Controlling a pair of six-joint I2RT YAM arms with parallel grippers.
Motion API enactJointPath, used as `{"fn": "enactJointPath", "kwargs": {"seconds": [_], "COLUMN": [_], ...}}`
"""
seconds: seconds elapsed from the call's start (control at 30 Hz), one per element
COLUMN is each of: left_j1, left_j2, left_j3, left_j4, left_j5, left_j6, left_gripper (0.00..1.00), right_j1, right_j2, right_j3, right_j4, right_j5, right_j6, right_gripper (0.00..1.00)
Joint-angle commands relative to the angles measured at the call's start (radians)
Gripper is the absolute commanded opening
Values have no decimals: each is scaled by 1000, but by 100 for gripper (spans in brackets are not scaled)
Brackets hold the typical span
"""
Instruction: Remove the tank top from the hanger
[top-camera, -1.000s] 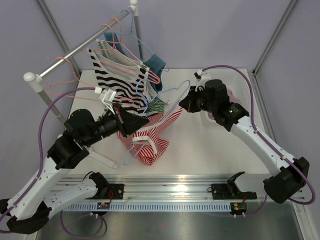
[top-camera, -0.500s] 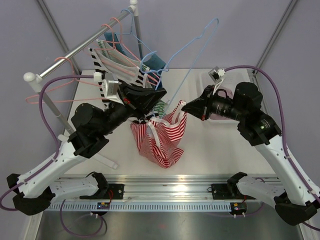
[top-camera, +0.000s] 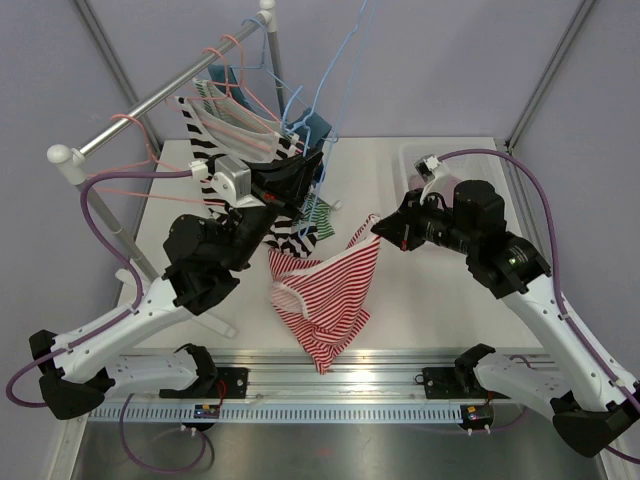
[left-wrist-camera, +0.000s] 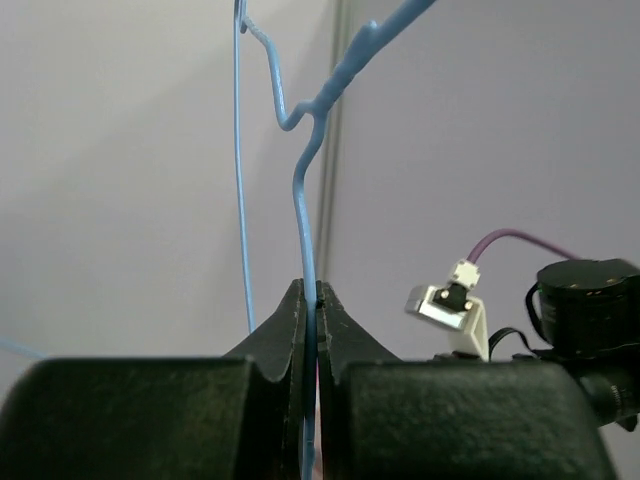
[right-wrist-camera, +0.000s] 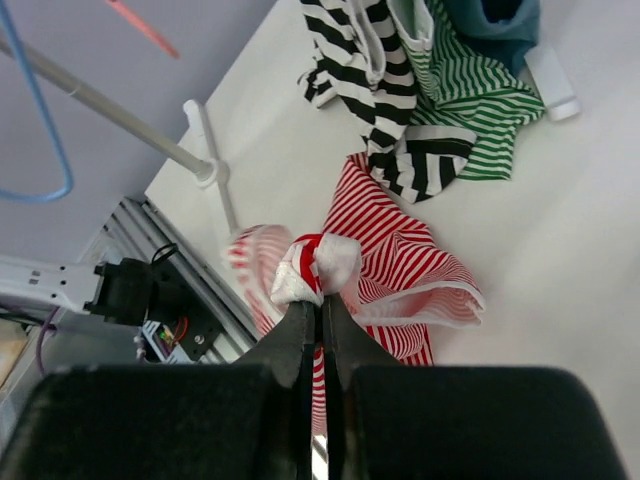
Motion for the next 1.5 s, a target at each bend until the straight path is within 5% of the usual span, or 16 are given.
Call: {"fn": "enactJointPath", "kwargs": {"seconds": [0.0, 0.13, 0.27, 0.3, 0.33, 0.4, 0.43, 0.7, 0.87, 1.33, 1.47], "left_j1": [-52, -162, -307, -363, -394, -483, -509, -739, -743, -634, -528], "left_j2": [-34, -71, -137, -148, -155, -160, -158, -132, -168, -381, -389], "left_j3": [85, 95, -5, -20, -31, -51, -58, -13, -95, -169, -158], "left_j4": [-123, -345, -363, -367, -396, -441, -482, -781, -427, -358, -375], "left_j5": [-238, -556, -862, -907, -963, -1117, -1220, -1510, -1539, -1539, -1539], "left_j6": [48, 12, 1, -4, -34, -64, -108, -388, -83, 60, 57], "left_gripper": [0, 0, 0, 0, 0, 0, 0, 0, 0, 0, 0], "right_j1": [4, 107, 225, 243, 262, 294, 294, 297, 296, 296, 296], "right_j2": [37, 96, 164, 170, 178, 184, 180, 190, 225, 301, 311], "right_j3": [-9, -17, -98, -116, -133, -190, -218, -207, -193, -92, -66], "right_j4": [11, 15, 44, 52, 69, 89, 101, 44, 44, -20, -29], "right_j5": [107, 223, 335, 364, 364, 406, 424, 581, 591, 627, 625], "right_j6": [-36, -48, -13, 10, 18, 43, 52, 47, 35, 17, 15], "right_gripper": [0, 0, 1, 9, 48, 93, 99, 100, 100, 100, 99]}}
